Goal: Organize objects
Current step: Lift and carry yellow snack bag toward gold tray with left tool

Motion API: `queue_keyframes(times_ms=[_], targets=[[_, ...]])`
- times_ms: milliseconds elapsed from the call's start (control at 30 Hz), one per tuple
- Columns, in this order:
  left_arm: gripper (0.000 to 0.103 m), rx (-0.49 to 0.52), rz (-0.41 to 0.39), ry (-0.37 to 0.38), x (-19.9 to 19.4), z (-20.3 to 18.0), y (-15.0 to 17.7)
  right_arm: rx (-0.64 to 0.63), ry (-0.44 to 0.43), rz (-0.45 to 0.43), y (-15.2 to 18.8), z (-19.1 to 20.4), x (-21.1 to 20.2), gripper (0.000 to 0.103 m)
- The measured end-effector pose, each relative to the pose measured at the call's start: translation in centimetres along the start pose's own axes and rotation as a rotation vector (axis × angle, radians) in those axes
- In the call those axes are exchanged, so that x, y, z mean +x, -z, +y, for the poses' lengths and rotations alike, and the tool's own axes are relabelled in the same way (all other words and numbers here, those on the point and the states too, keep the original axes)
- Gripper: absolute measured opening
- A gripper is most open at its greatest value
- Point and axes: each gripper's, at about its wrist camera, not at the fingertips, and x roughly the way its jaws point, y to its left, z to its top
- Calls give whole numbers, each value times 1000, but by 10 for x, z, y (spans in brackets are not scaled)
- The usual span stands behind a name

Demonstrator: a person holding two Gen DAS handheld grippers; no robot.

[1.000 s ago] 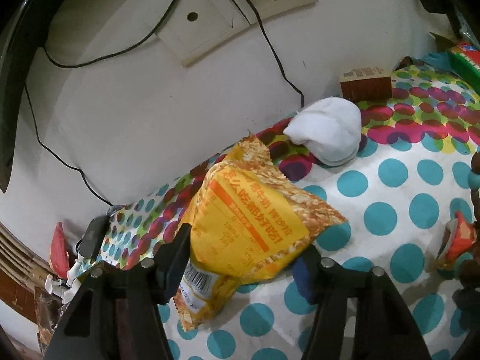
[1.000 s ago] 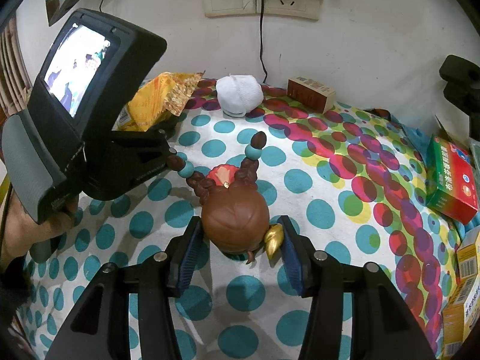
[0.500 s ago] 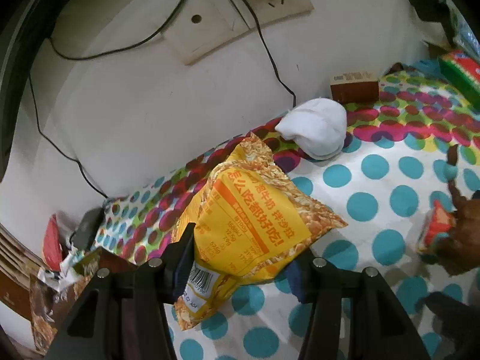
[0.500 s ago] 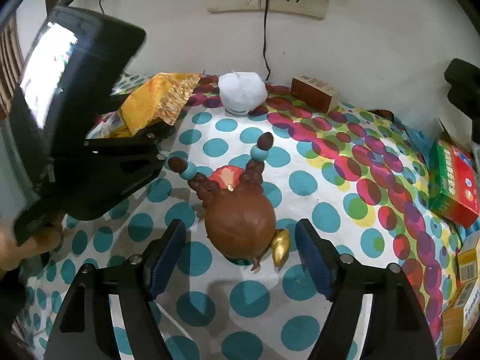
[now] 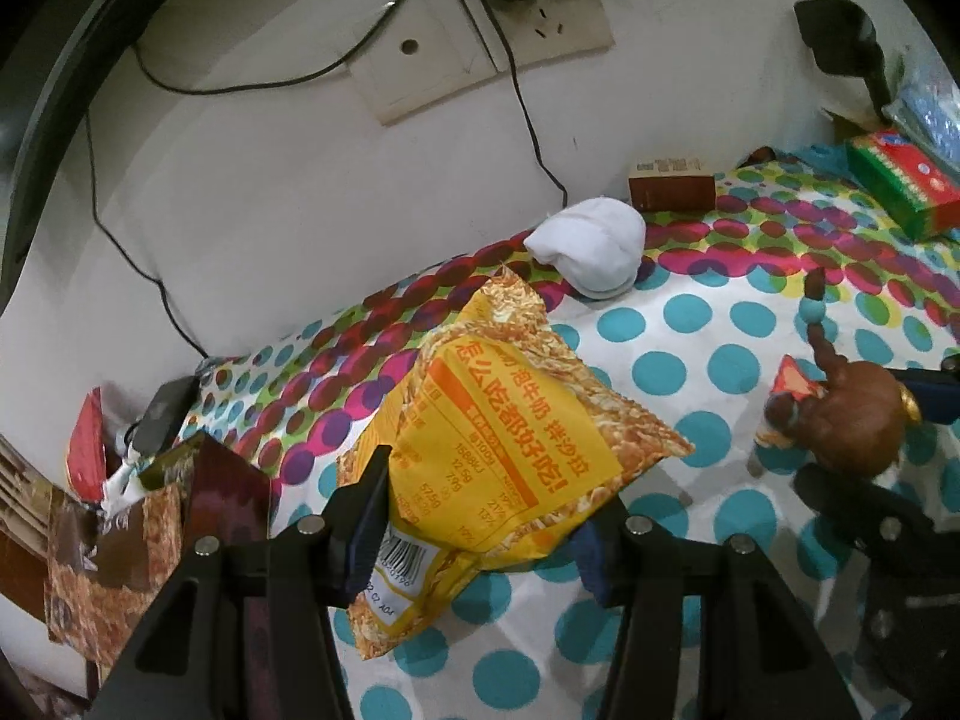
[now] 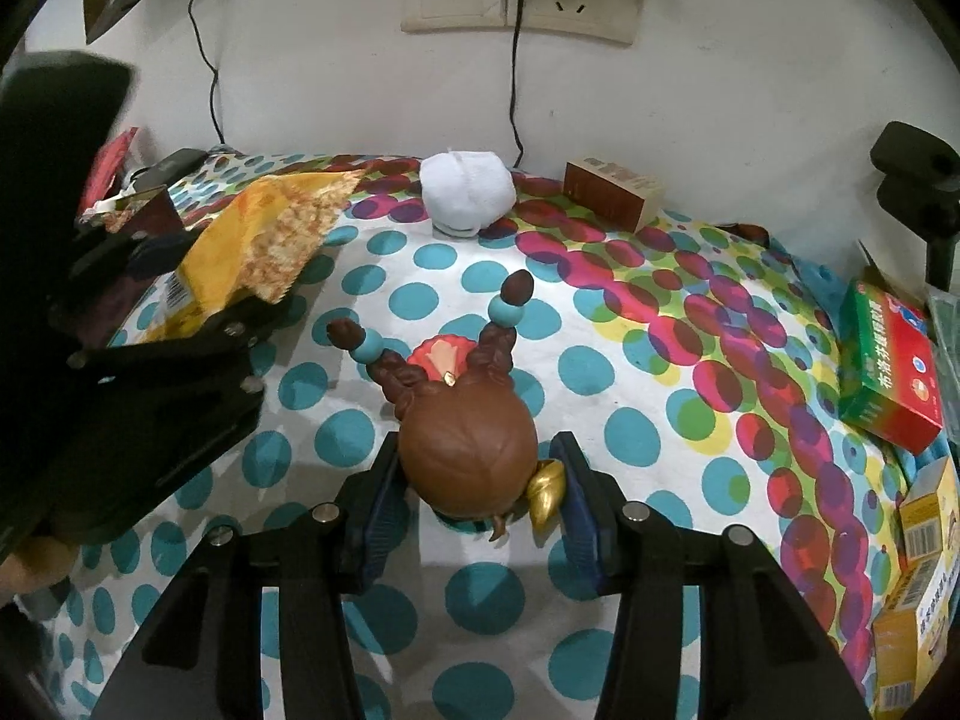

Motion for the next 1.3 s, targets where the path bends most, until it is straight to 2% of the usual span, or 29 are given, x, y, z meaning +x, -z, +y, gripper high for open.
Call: queue_keyframes(times_ms=[567,867,1000,1133,1300], targets=[[53,-153,-5,49,-55,15,34,-10,52,1,0,6,1,46],[52,-277,-23,129,-89,40,48,-27,72,-4,0,9,1,46],[52,-286,-41,147,-101,46,51,-26,70,-4,0,8,1,46],[52,-315,-30,217,-111,54,56,-29,73,-4,0,8,1,46],[52,-340,-57,254,-136,71,58,-29,74,-4,0,7,1,46]])
